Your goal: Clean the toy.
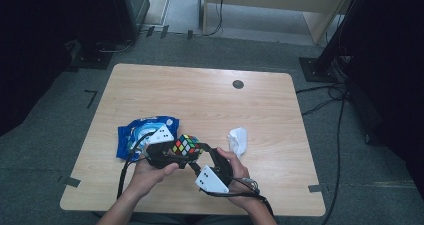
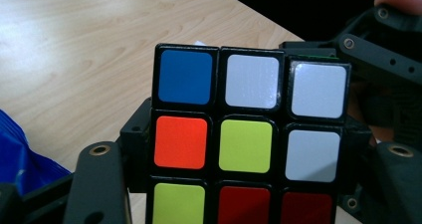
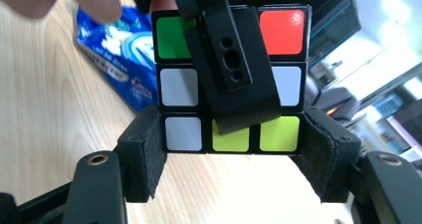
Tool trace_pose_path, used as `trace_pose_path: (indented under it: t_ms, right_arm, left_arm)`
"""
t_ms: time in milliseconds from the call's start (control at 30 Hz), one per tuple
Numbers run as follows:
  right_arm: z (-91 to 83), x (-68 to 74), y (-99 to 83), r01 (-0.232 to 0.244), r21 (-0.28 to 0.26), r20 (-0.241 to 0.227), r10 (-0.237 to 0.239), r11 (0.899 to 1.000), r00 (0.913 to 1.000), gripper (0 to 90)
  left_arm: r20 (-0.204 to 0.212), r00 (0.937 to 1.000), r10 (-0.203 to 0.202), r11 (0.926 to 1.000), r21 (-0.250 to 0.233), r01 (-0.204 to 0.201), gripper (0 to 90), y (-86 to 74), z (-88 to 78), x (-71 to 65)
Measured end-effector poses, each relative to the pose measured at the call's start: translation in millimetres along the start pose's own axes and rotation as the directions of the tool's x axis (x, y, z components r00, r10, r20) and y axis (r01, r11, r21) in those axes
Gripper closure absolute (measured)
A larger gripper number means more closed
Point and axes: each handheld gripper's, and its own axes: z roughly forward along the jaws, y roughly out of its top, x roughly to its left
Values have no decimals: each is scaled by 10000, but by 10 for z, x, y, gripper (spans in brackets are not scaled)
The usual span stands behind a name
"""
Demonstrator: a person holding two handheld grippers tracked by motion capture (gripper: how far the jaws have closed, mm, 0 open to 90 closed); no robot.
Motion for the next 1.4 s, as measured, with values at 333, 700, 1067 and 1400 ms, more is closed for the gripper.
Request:
trace_pose_path:
  t_ms: [333,700,1067,1400]
  right_arm:
    - [-46,-270,-277,-2495,530,-346,2514,9669,9673,323]
    - [-124,-857,-1108,-6827,2961,2009,6552,6680,7283,391]
    - [15,-736,-1316,-6660,3988,1436,6743,6304,7243,674]
    - [-3,-737,-1212,-7209,3547,1558,7226,5954,6734,884]
  left_arm:
    - [-252,9996,-130,9803,-1975,77,341,-61,-167,134]
    - [-405,9969,675,9552,-2860,-763,341,-224,-129,148]
    - [-210,9946,1016,9550,-2781,-1034,341,-254,-96,117]
    - [-279,9923,1209,9561,-2656,-1239,341,-263,-76,94]
